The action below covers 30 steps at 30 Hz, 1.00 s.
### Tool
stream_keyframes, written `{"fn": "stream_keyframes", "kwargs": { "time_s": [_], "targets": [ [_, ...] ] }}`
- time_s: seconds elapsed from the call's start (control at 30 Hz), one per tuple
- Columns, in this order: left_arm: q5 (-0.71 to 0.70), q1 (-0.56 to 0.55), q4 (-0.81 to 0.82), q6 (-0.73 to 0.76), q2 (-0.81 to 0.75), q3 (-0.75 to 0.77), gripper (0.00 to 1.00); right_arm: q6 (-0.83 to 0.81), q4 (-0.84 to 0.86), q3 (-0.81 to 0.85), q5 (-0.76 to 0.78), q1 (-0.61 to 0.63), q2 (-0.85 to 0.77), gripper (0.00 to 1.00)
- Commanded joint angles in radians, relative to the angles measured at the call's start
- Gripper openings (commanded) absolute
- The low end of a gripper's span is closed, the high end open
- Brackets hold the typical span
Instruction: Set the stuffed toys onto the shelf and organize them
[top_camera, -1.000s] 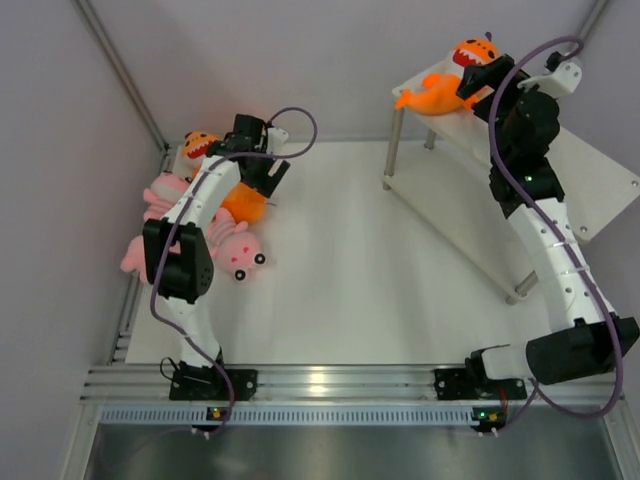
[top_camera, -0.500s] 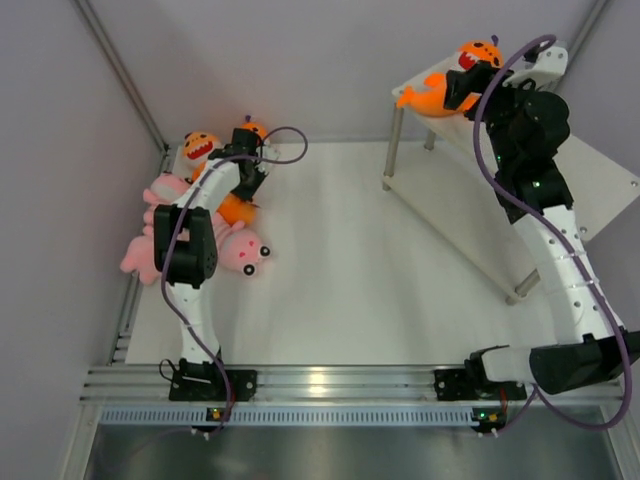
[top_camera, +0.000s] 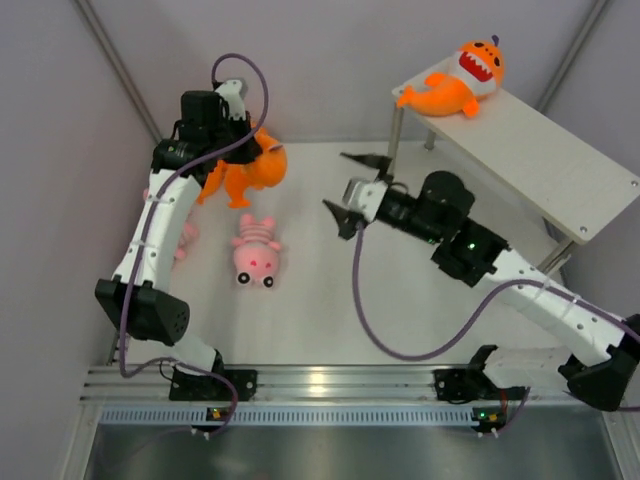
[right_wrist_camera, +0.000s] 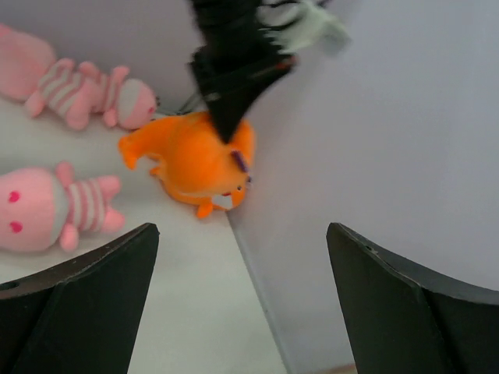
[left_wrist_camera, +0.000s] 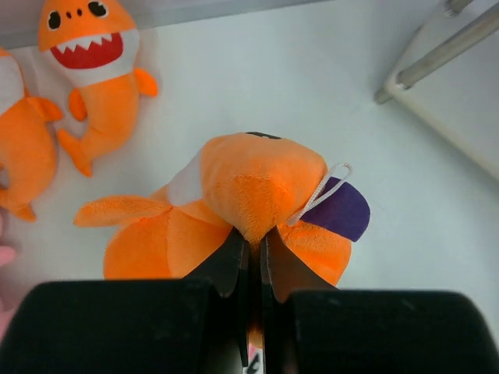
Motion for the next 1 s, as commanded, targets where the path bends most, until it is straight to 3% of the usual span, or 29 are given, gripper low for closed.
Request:
{"fn": "stream_keyframes", "kwargs": {
  "time_s": [0.0,0.13,0.23,0.33,0.4,0.57,0.77,0.9,0.97],
  "targets": [
    [0.059,-0.010,0.014,-0.205,-0.081,-0.026,0.00,-0.499,0.043,-0.069,0.084,0.196,0.070,0.90],
    [0.044,-0.023,0.015,-0.295,-0.170,-0.085,0.00,-0.810,0.116,-0.063,0.302,0.398,0.215,0.93],
    [0.075,-0.032,0.014,-0.328,-0.210,-0.116,0.00,-0.983,0.210,-0.060,0.356,0.454,0.322,0.95],
    [0.118,-0.036,0.015,-0.337,-0.239,-0.133,0.00,-1.096,0.287,-0.054,0.419,0.476,0.410,0.95],
    [0.141,-0.036,0.015,-0.325,-0.258,-0.141,0.00,-1.063,0.313,-0.046,0.433,0.482,0.422,0.95],
    [0.231,-0.036,0.046,-0.341,-0.296,-0.162,0.00,-0.434,0.230,-0.029,0.289,0.471,0.317,0.93],
    [0.276,-0.036,0.063,-0.362,-0.318,-0.132,0.00,0.199,0.531,-0.259,0.288,0.445,0.220,0.93],
    [0.299,-0.036,0.063,-0.371,-0.345,-0.115,0.00,0.587,0.656,-0.302,0.278,0.309,0.227,0.93],
    [0.323,-0.036,0.063,-0.377,-0.359,-0.109,0.00,0.781,0.706,-0.313,0.198,0.250,0.244,0.93]
  ]
}}
